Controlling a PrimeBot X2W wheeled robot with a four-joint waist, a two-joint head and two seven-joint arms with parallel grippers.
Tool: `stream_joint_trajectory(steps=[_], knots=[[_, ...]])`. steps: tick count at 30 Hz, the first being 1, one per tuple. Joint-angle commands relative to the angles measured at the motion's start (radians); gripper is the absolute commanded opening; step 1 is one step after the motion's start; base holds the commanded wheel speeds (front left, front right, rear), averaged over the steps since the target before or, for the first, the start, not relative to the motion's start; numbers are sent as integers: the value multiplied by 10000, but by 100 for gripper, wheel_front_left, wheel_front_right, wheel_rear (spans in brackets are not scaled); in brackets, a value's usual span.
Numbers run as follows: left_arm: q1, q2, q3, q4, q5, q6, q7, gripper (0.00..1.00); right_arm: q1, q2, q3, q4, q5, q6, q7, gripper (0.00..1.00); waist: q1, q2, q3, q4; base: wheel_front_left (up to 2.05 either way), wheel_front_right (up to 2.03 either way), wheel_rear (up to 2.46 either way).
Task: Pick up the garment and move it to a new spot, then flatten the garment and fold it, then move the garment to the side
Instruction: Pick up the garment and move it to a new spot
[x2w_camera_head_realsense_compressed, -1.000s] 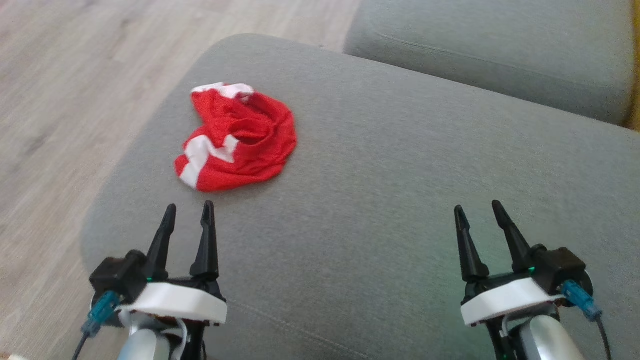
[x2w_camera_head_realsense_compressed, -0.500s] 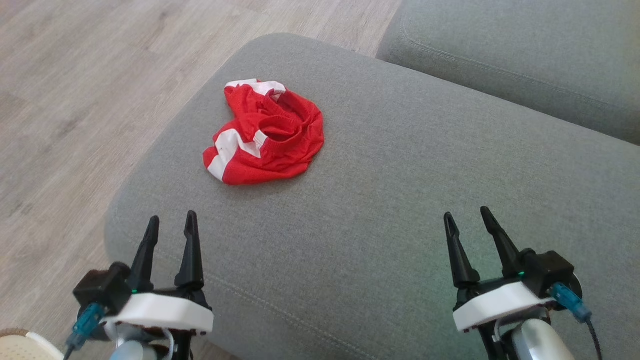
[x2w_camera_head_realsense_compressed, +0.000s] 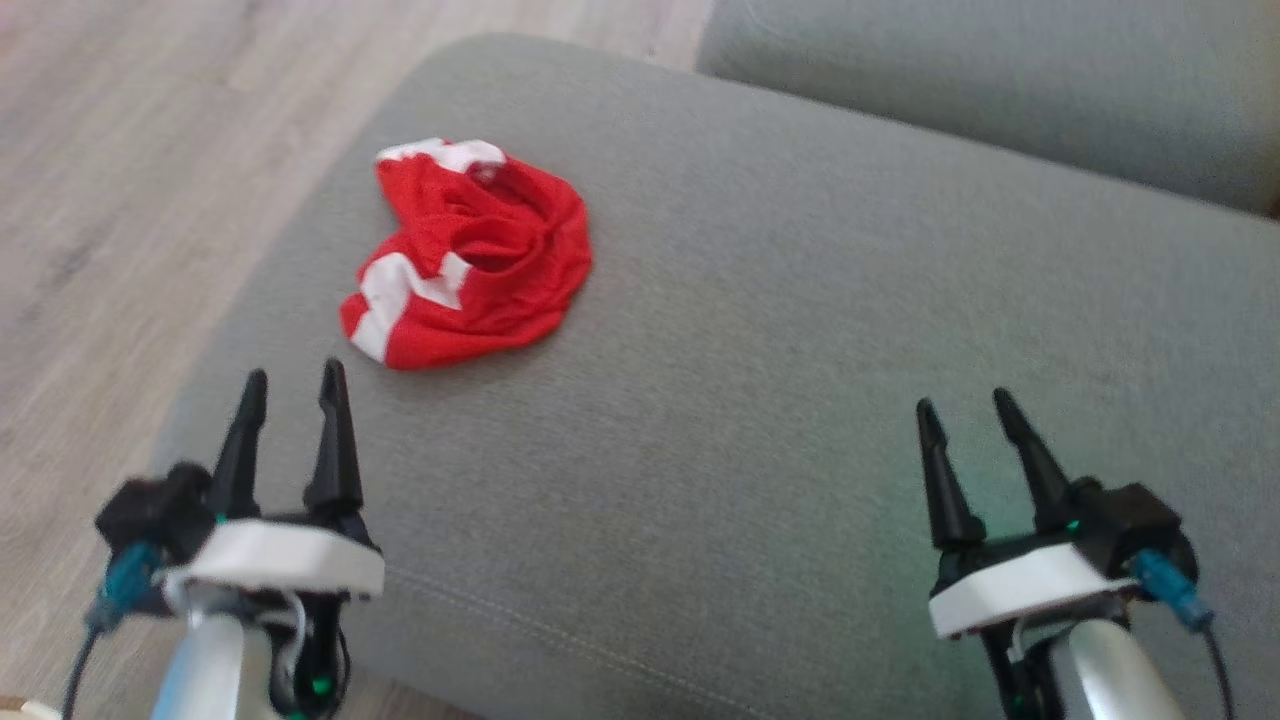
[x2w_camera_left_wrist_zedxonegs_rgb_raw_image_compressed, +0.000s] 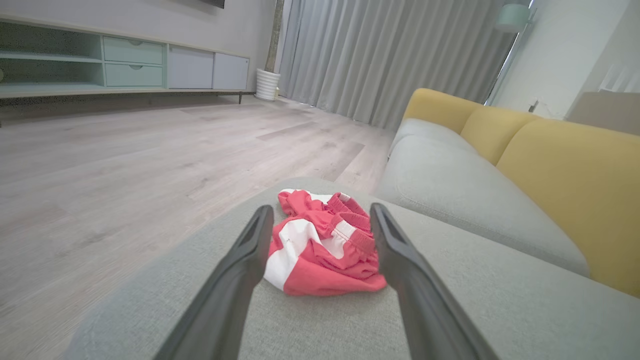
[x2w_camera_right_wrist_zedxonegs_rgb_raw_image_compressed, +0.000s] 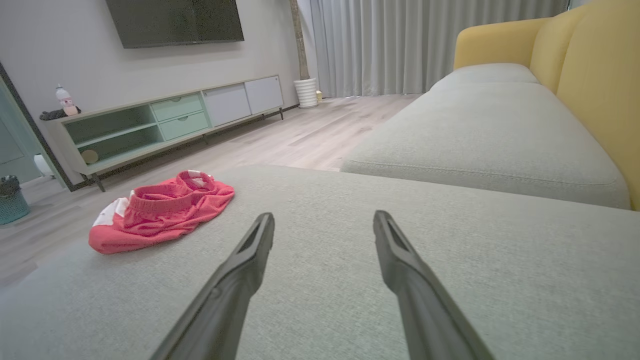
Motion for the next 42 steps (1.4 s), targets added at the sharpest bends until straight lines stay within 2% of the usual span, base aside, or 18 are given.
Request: stream_joint_trajectory(steps=[1,7,14,20,28,31,32,33,34,40,42], knots=[[-595,191,371,-205,55,-45,-122,100,-499,-24,152,-378,-83,35,5,100,0,0,334,-316,0,0,0],[-2232,840,50,1492,-51,-410,630,100,-839,-24,-545,-1088,-601,35,406,100,0,0,1128,-989,0,0,0],[-4321,1560,-664,2903,-175,-631,1474,100,-1194,-174,-1083,-2078,-913,35,944,100,0,0,2075,-1605,0,0,0],[-5733,1911,-1253,4180,-103,-663,2500,100,-1458,-447,-1168,-2695,-935,35,1275,100,0,0,2701,-1952,0,0,0],[-6925,2316,-1612,5908,338,-530,3000,100,-1767,-654,-1051,-3147,-891,35,1508,100,0,0,3118,-2336,0,0,0],[-7254,2452,-1890,6802,563,-491,3504,100,-1825,-666,-1061,-3221,-890,35,1544,100,0,0,3185,-2432,0,0,0],[-7299,2458,-1966,7008,573,-508,3704,75,-1834,-657,-1063,-3221,-888,35,1542,100,0,0,3190,-2451,0,0,0],[-7346,2449,-1988,7192,529,-522,3870,42,-1841,-647,-1060,-3214,-886,35,1535,100,0,0,3190,-2467,0,0,0],[-7386,2442,-2014,7343,485,-538,3998,0,-1846,-632,-1057,-3202,-883,35,1524,100,0,0,3185,-2483,0,0,0],[-7529,2485,-2135,7524,364,-601,3604,0,-1858,-526,-1057,-3012,-847,35,1392,100,0,0,3021,-2569,0,0,0],[-7562,2472,-2141,7401,281,-619,3145,0,-1844,-476,-1062,-2883,-820,35,1295,100,0,0,2858,-2614,0,0,0]])
